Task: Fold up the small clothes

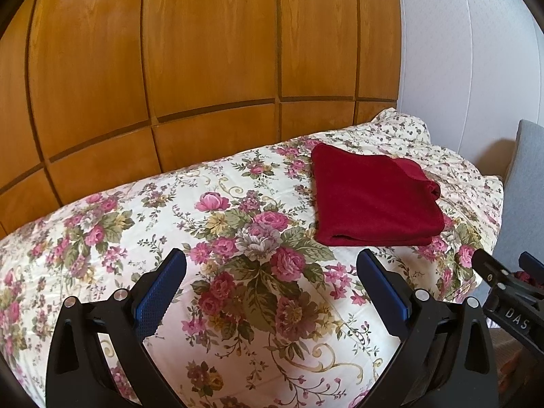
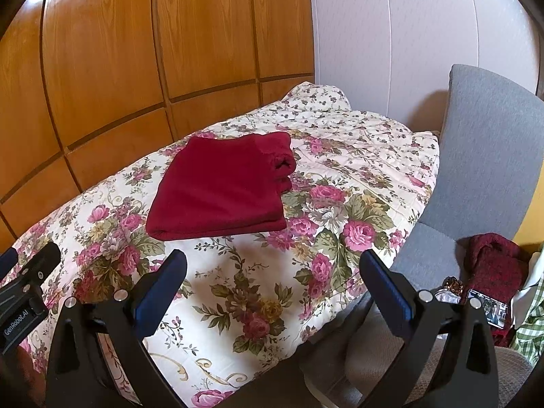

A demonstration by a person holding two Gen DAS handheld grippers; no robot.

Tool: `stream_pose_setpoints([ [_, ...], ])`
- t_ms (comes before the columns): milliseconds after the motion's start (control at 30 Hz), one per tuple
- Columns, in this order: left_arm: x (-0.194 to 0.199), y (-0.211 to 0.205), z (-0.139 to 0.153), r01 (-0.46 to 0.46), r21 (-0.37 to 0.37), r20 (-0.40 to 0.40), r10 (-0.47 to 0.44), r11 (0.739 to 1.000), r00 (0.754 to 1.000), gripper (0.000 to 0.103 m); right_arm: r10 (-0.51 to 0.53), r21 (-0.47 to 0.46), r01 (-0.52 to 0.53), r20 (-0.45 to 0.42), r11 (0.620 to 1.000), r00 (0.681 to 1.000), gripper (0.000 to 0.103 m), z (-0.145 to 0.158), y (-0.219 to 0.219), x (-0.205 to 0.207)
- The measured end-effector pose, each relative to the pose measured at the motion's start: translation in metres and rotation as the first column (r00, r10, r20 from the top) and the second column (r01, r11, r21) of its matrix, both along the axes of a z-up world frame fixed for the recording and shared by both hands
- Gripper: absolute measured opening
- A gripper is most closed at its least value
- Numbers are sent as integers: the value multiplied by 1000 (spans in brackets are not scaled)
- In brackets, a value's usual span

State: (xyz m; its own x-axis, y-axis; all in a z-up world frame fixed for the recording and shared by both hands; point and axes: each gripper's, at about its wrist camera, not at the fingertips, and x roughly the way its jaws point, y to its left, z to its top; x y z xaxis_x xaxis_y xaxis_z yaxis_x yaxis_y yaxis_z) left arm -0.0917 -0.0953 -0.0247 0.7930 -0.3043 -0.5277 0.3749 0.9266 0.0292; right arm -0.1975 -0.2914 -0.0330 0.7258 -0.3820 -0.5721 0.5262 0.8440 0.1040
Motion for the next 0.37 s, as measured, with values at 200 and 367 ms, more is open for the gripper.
stream_pose_setpoints([
  [200, 1, -4, -4, 12, 5, -39, -12, 1000, 999, 99, 0, 7, 0, -9, 1000, 1000, 101, 0, -2, 0],
  [367, 5, -5, -10, 21, 20, -65, -20, 1000, 998, 99, -3, 19, 3, 1, 1000, 1000, 101, 1, -6, -2],
])
